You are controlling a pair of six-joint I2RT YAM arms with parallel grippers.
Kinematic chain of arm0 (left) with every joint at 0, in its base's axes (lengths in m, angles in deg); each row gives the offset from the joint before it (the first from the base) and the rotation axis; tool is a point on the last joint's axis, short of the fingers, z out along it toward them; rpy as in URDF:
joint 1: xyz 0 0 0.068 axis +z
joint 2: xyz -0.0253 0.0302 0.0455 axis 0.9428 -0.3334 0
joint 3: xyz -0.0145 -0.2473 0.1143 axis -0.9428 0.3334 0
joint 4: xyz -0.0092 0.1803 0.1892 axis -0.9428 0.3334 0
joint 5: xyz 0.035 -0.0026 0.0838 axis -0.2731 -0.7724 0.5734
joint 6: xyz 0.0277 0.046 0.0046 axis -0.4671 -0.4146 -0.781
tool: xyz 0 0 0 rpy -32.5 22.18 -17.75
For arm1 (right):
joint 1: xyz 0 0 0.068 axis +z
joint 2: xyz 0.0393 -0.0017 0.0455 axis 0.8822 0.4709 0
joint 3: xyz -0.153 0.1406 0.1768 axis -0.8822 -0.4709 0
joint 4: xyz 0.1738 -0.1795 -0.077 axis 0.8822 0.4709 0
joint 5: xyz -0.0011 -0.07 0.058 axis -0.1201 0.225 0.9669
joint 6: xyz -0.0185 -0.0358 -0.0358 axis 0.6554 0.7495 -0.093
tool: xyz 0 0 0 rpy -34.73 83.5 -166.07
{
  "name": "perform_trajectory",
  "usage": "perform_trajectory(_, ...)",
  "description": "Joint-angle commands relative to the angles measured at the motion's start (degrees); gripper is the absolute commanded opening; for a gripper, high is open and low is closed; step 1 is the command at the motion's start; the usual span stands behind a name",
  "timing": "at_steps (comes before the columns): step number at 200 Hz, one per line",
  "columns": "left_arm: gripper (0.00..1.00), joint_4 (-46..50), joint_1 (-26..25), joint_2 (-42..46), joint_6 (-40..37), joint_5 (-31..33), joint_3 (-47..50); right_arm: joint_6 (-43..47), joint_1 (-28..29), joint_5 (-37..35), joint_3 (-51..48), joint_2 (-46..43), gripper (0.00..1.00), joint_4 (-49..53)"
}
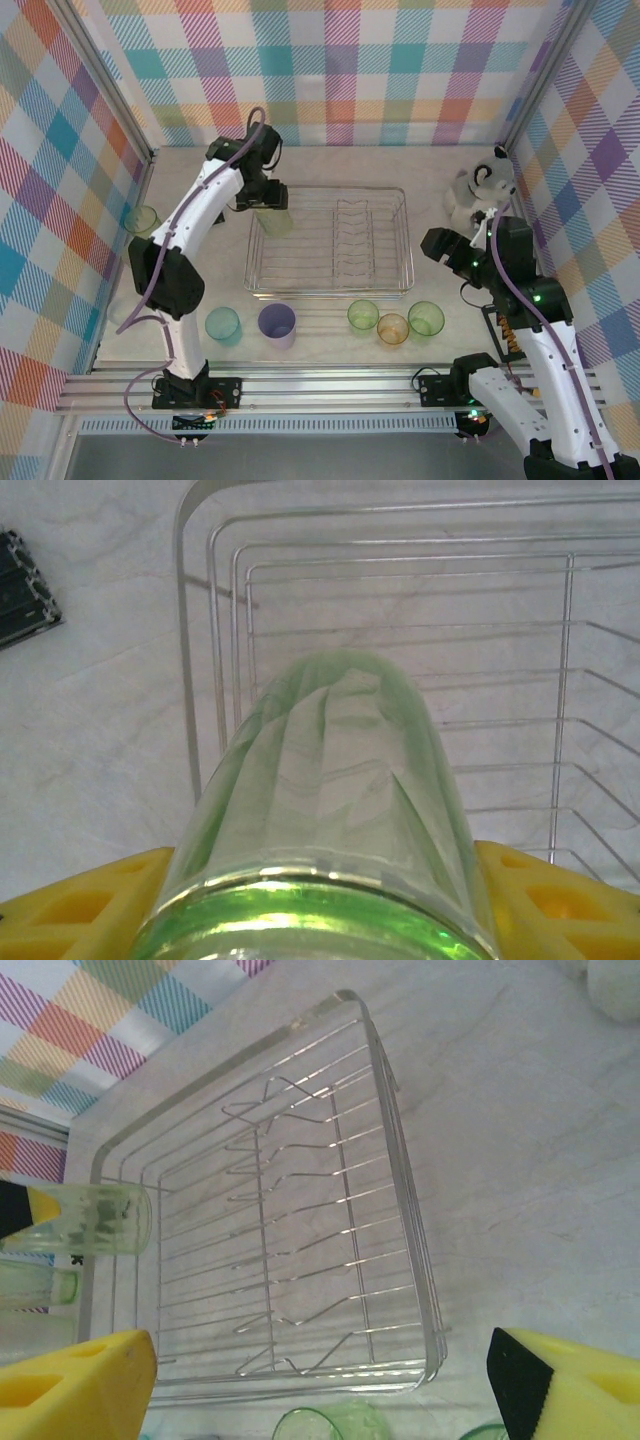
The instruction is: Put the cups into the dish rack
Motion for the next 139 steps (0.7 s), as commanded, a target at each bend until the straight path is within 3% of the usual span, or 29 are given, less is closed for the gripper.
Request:
perform_trajectory(1,0.00,2.06,-0.64,-3.05,-1.24,1.14,-4.38,2.09,-0.17,-0.87,2.60,-0.97,0.87,4.13)
perform_trajectory(80,0.00,1.33,-0.38,-10.87,-0.87,5.25,-9.42,4.65,-0.17,-12.08,3.03,-6.25,0.91,9.83)
perform_trajectory(139,0.00,1.37,0.41,-13.65,-0.69,5.09,-12.55,4.83,-0.17,-12.50,1.79,-6.56,0.91,10.56)
